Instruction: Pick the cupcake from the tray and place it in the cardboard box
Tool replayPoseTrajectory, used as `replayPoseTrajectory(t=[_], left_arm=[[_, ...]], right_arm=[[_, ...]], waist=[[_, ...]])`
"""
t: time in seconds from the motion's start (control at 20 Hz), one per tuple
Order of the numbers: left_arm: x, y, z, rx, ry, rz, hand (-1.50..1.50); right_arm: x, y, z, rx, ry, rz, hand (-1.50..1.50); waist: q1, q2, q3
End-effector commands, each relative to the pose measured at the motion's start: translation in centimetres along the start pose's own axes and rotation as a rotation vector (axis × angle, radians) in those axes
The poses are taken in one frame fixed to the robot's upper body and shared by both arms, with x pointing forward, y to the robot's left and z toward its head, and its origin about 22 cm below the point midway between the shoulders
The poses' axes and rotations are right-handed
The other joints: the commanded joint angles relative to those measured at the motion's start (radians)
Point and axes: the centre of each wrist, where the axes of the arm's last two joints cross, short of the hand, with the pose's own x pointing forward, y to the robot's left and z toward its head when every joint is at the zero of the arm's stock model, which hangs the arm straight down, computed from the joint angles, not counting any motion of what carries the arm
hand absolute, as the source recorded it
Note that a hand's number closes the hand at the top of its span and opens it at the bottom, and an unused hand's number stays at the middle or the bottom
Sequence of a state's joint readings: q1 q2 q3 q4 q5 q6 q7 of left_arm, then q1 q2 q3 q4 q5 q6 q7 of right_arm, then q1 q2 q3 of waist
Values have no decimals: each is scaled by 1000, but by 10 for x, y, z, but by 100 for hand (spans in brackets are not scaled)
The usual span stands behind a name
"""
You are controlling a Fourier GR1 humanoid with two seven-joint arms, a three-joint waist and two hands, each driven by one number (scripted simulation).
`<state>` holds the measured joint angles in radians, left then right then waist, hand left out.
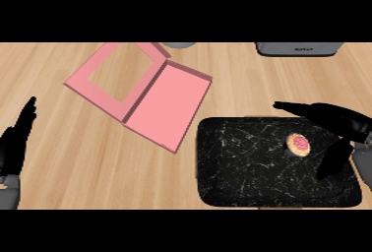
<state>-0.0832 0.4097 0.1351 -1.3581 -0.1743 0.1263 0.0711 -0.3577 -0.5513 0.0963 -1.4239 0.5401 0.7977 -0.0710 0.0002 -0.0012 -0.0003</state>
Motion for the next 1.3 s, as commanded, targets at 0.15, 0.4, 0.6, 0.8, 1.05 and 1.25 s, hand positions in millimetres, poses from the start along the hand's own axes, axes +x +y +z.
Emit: replayPoseTrajectory(t=[0.15, 0.4, 0.6, 0.8, 1.05, 1.25], left_arm=[[0, 1, 6, -13, 0, 1, 0], [-12, 4, 1, -9, -10, 11, 0], [3, -17, 5, -7, -6, -5, 0], [-1, -14, 2, -5, 0, 3, 0], [1, -16, -7, -3, -4, 9, 0], [-11, -15, 10, -16, 2, 2, 0]], right_arm=[[17, 19, -32, 49, 95, 10, -150], [-12, 28, -30, -45, 100, 68, 150], [-14, 38, -48, -185, 81, 121, 150], [-11, 24, -41, -268, 87, 180, 150], [-14, 5, -67, -327, 6, 241, 150], [-17, -3, -82, -399, -14, 289, 150]], waist=[[5, 1, 0], [5, 2, 0], [10, 3, 1], [5, 1, 1], [12, 4, 1], [18, 4, 1]])
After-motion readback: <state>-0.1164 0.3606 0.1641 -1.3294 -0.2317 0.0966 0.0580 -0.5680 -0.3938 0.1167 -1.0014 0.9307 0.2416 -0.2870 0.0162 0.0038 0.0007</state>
